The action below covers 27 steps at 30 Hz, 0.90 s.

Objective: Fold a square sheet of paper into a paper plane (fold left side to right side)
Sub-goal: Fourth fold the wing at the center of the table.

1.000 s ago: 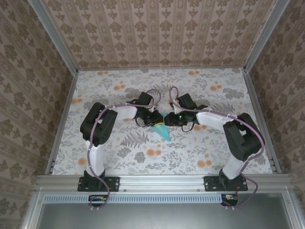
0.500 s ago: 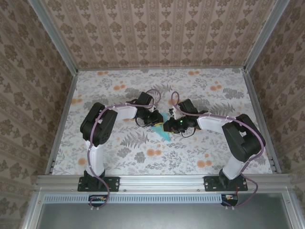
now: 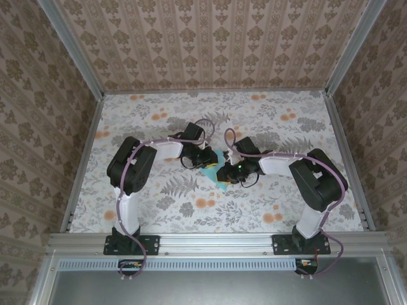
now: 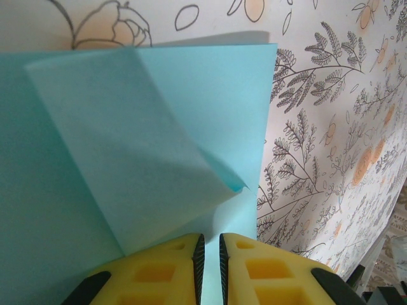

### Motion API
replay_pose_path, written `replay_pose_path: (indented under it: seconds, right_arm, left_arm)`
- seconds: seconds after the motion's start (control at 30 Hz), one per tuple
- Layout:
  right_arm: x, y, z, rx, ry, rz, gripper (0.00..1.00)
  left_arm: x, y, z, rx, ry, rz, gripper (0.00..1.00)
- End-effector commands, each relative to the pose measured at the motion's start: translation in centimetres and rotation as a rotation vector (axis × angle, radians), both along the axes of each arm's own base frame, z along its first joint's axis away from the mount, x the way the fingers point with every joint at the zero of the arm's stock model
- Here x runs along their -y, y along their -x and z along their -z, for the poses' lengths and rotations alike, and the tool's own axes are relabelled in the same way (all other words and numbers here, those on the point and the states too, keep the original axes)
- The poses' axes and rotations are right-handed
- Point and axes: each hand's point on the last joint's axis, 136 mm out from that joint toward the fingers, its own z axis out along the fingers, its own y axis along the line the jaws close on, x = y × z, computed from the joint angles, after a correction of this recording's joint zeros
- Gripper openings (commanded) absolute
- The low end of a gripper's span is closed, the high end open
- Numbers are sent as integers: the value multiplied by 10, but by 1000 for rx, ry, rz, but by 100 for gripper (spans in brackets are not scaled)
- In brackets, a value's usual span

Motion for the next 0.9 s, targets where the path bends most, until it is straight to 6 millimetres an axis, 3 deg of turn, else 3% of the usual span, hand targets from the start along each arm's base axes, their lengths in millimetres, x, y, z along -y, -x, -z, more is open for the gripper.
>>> replay_pose_path:
  seconds: [0.0, 0.87]
  right_arm:
    - [4, 14, 15, -47, 43, -18, 22]
    - [21, 37, 42, -123, 178, -3, 21]
  left_arm:
    - [-22, 14, 28, -50, -108, -7, 19]
    - [-23, 13, 30, -51, -113, -9, 19]
